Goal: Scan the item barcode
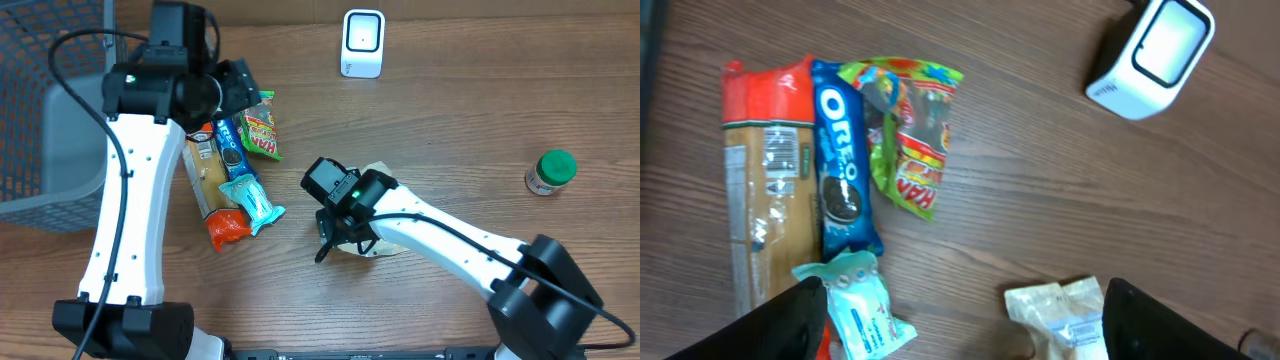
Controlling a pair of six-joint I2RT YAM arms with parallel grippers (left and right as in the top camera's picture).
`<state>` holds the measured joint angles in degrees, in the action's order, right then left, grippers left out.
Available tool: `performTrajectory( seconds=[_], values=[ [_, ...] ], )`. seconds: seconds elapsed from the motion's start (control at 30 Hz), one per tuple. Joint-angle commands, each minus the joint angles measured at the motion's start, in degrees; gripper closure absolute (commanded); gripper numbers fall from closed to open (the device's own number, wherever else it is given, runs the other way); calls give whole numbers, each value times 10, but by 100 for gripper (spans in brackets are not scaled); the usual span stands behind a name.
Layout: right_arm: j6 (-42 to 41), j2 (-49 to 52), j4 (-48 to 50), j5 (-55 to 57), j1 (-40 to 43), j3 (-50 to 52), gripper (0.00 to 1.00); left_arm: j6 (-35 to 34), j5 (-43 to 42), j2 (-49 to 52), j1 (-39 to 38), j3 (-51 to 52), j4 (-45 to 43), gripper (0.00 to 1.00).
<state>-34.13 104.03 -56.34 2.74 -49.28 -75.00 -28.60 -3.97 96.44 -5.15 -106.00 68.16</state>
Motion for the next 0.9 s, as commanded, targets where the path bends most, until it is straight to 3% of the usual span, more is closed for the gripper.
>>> performTrajectory(
  seconds=[0.0, 0.43, 0.7, 0.87],
  values=[
    [-38, 17, 5, 13, -2, -12, 17, 3, 6, 3, 1, -1, 2, 20],
    [-22, 67, -1, 23, 12, -19, 16, 3, 6, 3, 1, -1, 9, 20],
    [74, 71, -24, 46, 14, -28, 34, 3, 7, 3, 1, -1, 8, 20],
    [120, 71, -77, 168, 8, -78, 33, 3, 10, 3, 1, -1, 6, 19]
  ],
)
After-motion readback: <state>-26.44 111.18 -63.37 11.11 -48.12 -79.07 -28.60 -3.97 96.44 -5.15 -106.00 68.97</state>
